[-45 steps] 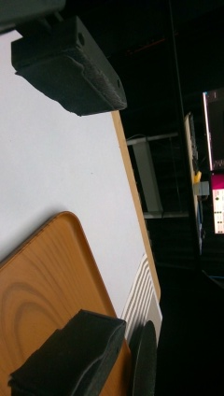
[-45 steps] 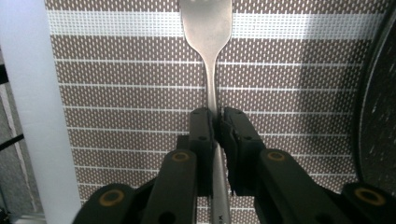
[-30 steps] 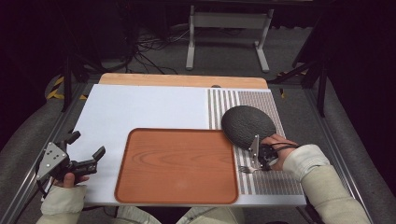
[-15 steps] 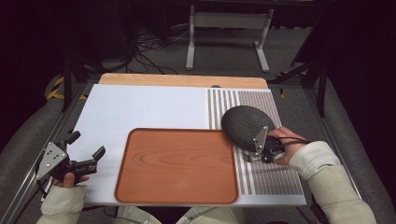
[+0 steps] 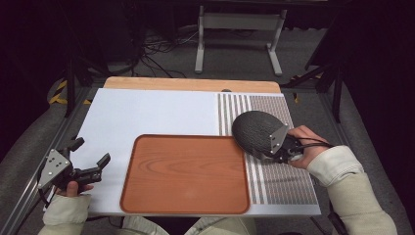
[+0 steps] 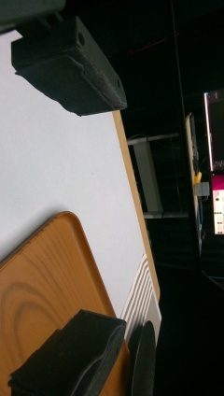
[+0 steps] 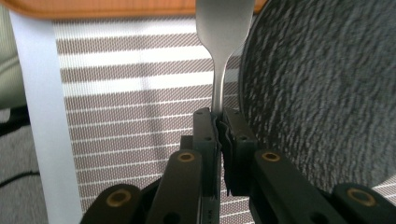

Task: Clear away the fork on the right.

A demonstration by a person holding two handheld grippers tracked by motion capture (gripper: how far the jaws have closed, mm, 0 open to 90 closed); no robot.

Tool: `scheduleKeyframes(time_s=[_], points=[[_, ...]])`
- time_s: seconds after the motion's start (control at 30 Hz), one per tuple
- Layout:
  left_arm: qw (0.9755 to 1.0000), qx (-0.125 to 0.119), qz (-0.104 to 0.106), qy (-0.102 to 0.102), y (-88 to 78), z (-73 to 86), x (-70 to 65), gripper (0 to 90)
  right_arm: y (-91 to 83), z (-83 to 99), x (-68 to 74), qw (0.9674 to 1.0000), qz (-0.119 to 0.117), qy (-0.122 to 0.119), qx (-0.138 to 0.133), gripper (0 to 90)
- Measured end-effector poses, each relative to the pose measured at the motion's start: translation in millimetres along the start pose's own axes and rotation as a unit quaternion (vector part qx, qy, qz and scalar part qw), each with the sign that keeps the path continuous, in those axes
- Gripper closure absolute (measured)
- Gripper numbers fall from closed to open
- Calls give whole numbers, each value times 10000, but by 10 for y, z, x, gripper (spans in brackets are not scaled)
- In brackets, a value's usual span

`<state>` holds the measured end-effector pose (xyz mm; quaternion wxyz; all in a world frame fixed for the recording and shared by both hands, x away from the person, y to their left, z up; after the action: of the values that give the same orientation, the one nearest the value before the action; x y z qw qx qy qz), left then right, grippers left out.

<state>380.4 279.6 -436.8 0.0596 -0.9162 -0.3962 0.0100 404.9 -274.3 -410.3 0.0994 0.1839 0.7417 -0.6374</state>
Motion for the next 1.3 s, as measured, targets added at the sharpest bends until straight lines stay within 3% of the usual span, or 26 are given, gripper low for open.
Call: scheduleKeyframes(time_s=[0.17, 0.2, 0.3, 0.43, 0.8, 0.93, 0.97, 1.0, 1.2, 1.3], points=[[10000, -5, -4, 0, 1, 1, 1, 7, -54, -46, -44, 9993, 166, 308, -141, 845], [10000, -5, -2, 1, 2, 1, 1, 7, -81, -80, -63, 9984, 212, 476, -237, 845], [10000, 0, 0, -1, 0, 1, 1, 6, -121, -128, -82, 9969, 289, 652, -328, 845], [10000, -6, -3, 0, 1, 1, 0, 7, -170, -183, -111, 9959, 366, 691, -445, 845], [10000, -6, 2, 5, 3, 1, -1, 7, -268, -380, -168, 9878, 454, 1271, -781, 846], [10000, -5, 3, 4, 3, 1, -1, 7, -266, -492, -173, 9817, 423, 1655, -843, 846], [10000, -6, 3, 4, 2, 1, -1, 7, -276, -526, -172, 9783, 397, 1846, -855, 846], [10000, -6, 3, 4, 2, 1, -1, 7, -276, -526, -172, 9783, 397, 1846, -855, 846], [10000, -7, 10, 8, 4, 1, -2, 7, -338, -690, -194, 9611, 301, 2600, -879, 847], [10000, -9, 14, 8, 4, 0, -4, 7, -336, -783, -182, 9559, 196, 2781, -920, 847]])
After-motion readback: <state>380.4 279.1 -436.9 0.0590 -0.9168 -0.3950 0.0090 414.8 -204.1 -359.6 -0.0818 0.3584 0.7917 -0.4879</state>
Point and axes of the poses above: each handheld gripper's, and its own axes: y roughly forward along the jaws, z roughly out of its underside, x roughly to its left, the point moved 7 cm from there along y, roughly forward along the jaws, and after that the axes turned 13 degrees about z, right-handed, at the moved point
